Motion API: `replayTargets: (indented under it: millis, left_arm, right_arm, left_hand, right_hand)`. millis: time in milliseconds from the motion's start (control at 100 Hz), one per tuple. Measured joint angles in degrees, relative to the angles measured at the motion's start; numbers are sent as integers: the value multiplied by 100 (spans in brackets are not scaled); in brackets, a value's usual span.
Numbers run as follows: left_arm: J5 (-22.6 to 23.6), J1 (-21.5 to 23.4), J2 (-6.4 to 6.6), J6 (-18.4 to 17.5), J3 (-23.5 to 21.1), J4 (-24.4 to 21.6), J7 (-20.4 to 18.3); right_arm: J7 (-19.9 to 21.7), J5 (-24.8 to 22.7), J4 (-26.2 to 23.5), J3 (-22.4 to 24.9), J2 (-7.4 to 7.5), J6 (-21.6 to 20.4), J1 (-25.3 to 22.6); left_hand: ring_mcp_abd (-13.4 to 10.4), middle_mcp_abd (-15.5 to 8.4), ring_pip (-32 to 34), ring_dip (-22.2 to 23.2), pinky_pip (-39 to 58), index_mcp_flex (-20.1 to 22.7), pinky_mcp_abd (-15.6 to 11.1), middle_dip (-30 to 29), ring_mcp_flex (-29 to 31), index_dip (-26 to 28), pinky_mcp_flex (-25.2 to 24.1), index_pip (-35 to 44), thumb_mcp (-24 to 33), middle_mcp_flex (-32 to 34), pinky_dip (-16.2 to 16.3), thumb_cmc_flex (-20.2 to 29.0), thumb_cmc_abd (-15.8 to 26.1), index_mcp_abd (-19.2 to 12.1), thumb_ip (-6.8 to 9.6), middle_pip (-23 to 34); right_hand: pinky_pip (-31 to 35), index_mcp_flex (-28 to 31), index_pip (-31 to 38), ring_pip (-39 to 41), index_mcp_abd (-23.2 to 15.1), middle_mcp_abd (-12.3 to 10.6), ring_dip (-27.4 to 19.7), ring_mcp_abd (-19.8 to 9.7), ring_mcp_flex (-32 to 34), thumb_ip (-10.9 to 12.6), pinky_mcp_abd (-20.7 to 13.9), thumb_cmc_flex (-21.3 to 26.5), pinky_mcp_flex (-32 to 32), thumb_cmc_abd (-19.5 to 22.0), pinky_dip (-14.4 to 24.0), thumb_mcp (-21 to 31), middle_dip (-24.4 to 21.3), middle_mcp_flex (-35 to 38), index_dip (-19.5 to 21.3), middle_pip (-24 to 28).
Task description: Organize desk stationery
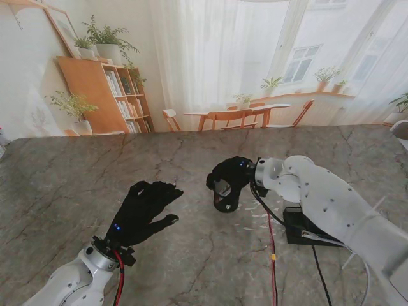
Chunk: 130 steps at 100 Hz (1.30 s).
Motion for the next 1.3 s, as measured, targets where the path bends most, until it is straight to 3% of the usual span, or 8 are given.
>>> replayTargets:
  millis: [150, 540, 670, 970, 1300]
  left_arm:
    - [-43, -37, 0, 0, 25, 27, -72]
    - [-68, -76, -1, 2, 55, 61, -109]
    - [-66, -86, 0, 0, 66, 70, -109]
    - [-69, -94, -1, -21, 75, 78, -95]
    - [-73, -96, -2, -49, 97, 80, -41]
  right_arm:
    - [166, -284, -352, 570, 203, -195, -427]
    - [670, -1089, -1180, 2084, 463, -836, -1475]
    - [898, -1101, -1458, 2469, 508, -881, -1807]
    - [946, -1397, -2007, 3238, 570, -1248, -2550]
    - [1022, -1679, -2415, 3713, 604, -1516, -3023]
  left_hand:
    - [0, 0, 0, 0, 0, 0, 0, 0, 0, 0, 0, 0, 0, 0, 0, 0, 0, 0, 0, 0]
    - [0, 0, 0, 0, 0, 0, 0, 0, 0, 0, 0, 0, 0, 0, 0, 0, 0, -1, 0, 0]
    - [0, 0, 0, 0, 0, 0, 0, 0, 0, 0, 0, 0, 0, 0, 0, 0, 0, -1, 0, 0]
    - [0, -1, 0, 1, 0, 0, 0, 0, 0, 0, 0, 0, 0, 0, 0, 0, 0, -2, 0, 0]
    - [0, -1, 0, 1, 0, 0, 0, 0, 0, 0, 0, 0, 0, 0, 0, 0, 0, -2, 0, 0]
  right_hand:
    - [0, -64, 62, 0, -30, -6, 0, 0, 41, 0, 2, -20, 28, 0, -2, 0, 0, 0, -2, 0]
    - [0, -122, 110, 17, -84, -26, 55, 0, 56, 0, 2, -31, 34, 0, -5, 0, 0, 0, -83, -5]
    - [6, -122, 110, 45, -90, -26, 55, 0, 57, 0, 2, -37, 39, 0, -5, 0, 0, 0, -97, -6]
    - [54, -123, 127, 78, -93, -26, 66, 0, 57, 0, 3, -50, 40, 0, -5, 0, 0, 0, -146, -6]
    - [65, -180, 172, 97, -109, -26, 182, 0, 57, 0, 5, -58, -21, 0, -5, 0, 0, -5, -148, -6]
